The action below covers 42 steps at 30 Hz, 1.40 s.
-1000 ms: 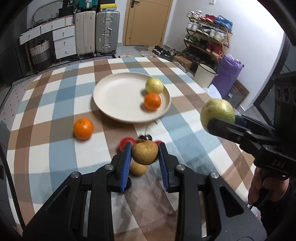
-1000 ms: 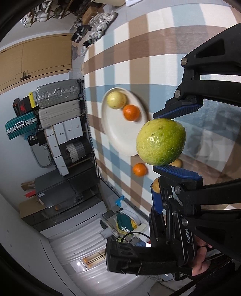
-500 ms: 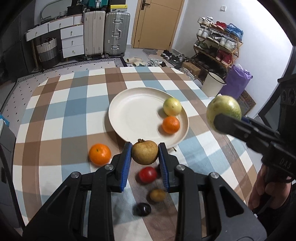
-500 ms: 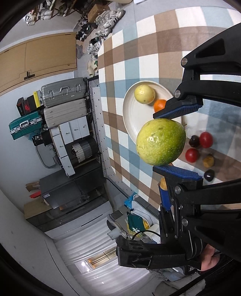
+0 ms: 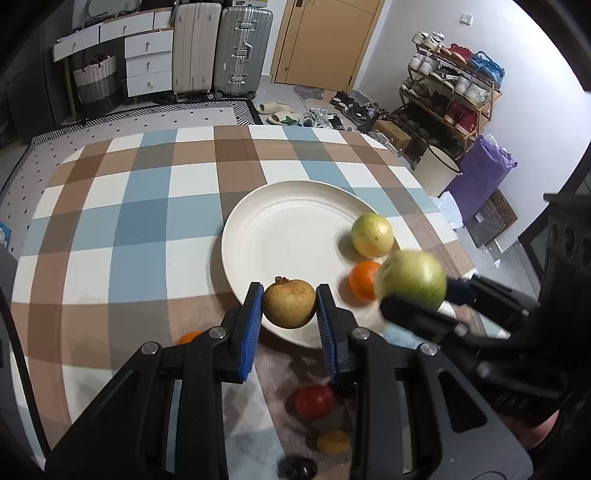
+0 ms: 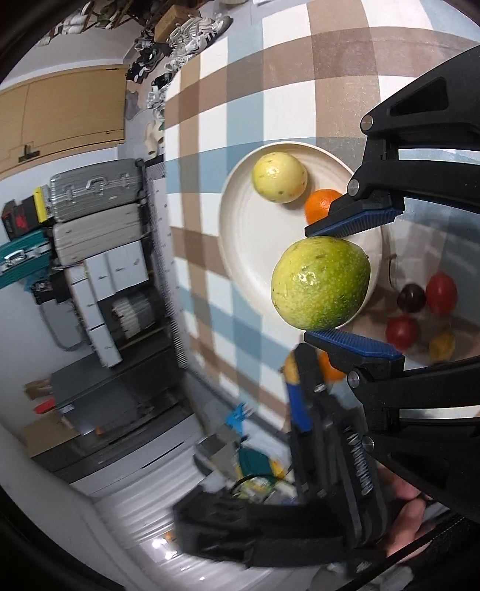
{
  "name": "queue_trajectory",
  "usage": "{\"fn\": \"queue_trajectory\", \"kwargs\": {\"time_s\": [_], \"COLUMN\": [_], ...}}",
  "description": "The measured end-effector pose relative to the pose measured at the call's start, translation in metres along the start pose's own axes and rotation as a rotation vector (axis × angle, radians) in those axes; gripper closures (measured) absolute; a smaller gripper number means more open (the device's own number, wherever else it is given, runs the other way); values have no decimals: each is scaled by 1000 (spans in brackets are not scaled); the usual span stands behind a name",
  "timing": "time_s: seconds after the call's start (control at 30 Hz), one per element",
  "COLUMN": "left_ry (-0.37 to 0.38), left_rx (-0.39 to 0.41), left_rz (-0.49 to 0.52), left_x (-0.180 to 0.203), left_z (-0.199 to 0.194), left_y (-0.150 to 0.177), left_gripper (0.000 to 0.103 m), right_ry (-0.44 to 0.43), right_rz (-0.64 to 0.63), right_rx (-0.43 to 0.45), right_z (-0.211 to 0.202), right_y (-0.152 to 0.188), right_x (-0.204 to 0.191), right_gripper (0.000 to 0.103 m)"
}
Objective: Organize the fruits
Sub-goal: 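Carry the pomelo and pear over the plate and release both onto it, then withdraw both tools from the plate toward the remaining fruits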
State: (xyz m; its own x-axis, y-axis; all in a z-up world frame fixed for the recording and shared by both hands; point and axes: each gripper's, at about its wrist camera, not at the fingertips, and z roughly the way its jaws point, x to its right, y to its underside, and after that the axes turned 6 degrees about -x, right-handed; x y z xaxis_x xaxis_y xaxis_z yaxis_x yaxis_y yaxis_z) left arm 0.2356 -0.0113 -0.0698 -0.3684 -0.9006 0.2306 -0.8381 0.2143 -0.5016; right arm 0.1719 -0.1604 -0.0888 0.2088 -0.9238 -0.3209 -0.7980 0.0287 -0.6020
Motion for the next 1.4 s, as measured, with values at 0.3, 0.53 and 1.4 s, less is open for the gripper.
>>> {"fn": "queue_trajectory", "kwargs": {"time_s": [0.3,0.53,1.4], "left_ry": [21,50,23], "left_rx": [-32,-45,64], "left_rz": [22,30,8], "left_x": [-2,-5,-19], "left_z": [38,56,-10], "left_y": [-20,-28,-1], "left_gripper": [77,77,28], "right_ry": [17,80,160], "right_rz": [-24,-86,-94], "right_rx": [-26,-38,168], "right_z": [28,41,-40], "right_y": [-3,0,22], "right_x": [6,2,-1], "right_gripper": [54,54,16]}}
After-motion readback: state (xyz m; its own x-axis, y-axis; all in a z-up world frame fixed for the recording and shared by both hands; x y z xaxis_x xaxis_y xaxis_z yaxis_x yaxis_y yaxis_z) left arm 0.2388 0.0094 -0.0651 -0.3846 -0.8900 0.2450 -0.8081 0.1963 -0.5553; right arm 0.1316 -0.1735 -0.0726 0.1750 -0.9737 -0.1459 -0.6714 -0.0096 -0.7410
